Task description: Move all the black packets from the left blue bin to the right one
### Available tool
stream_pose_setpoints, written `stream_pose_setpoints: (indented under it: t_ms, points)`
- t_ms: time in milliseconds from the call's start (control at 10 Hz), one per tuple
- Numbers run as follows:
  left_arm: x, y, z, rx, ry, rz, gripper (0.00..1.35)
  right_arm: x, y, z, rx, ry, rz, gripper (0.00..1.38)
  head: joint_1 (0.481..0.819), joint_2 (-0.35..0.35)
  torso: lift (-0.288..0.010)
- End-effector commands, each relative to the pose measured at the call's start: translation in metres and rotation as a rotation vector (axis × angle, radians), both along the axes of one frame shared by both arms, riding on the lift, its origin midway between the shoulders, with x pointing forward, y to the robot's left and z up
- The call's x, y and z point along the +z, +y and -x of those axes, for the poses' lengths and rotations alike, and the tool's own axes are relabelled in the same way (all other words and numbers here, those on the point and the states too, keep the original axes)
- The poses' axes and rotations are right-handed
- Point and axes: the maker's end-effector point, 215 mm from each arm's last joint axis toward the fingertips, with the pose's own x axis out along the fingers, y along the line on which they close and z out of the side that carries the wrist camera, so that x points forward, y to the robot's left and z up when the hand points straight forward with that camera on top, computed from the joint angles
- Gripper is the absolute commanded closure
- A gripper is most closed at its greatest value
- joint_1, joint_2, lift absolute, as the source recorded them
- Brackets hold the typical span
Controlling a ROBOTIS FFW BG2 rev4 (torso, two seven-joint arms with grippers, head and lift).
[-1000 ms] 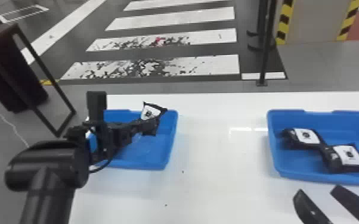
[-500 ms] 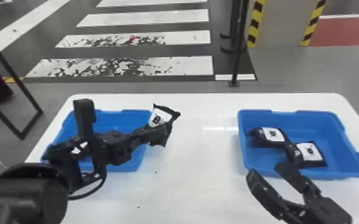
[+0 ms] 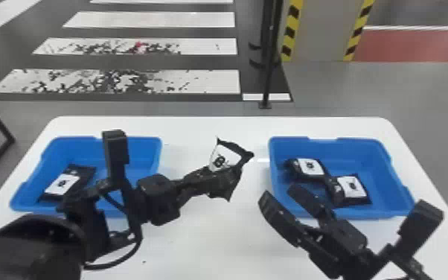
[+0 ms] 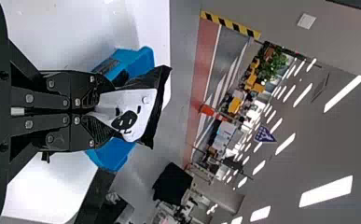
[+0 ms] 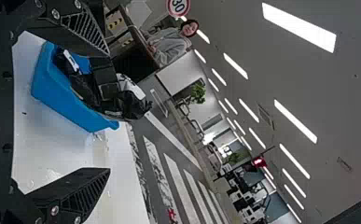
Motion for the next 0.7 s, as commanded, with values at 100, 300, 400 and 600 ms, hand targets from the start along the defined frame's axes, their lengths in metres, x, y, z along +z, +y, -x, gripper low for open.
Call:
stream_pose_setpoints:
  t_ms: [100, 300, 400, 600]
  points:
    - [0.0, -0.041, 0.023, -0.094, 0.031, 0.039, 1.15, -0.002, -0.001, -0.014, 0.004, -0.001, -0.015, 0.15, 0.695, -0.053, -0.14]
    - [-0.002, -0.056, 0.036, -0.131, 0.052, 0.057, 1.15, 0.001, -0.009, -0.027, -0.018, -0.014, -0.013, 0.15, 0.695, -0.09, -0.14]
    - [-0.004, -0.064, 0.042, -0.152, 0.066, 0.06, 1.15, 0.004, -0.017, -0.032, -0.039, -0.022, -0.013, 0.15, 0.695, -0.108, -0.14]
    - [-0.004, -0.076, 0.053, -0.184, 0.084, 0.08, 1.15, 0.004, -0.021, -0.038, -0.047, -0.021, -0.022, 0.2, 0.695, -0.15, -0.14]
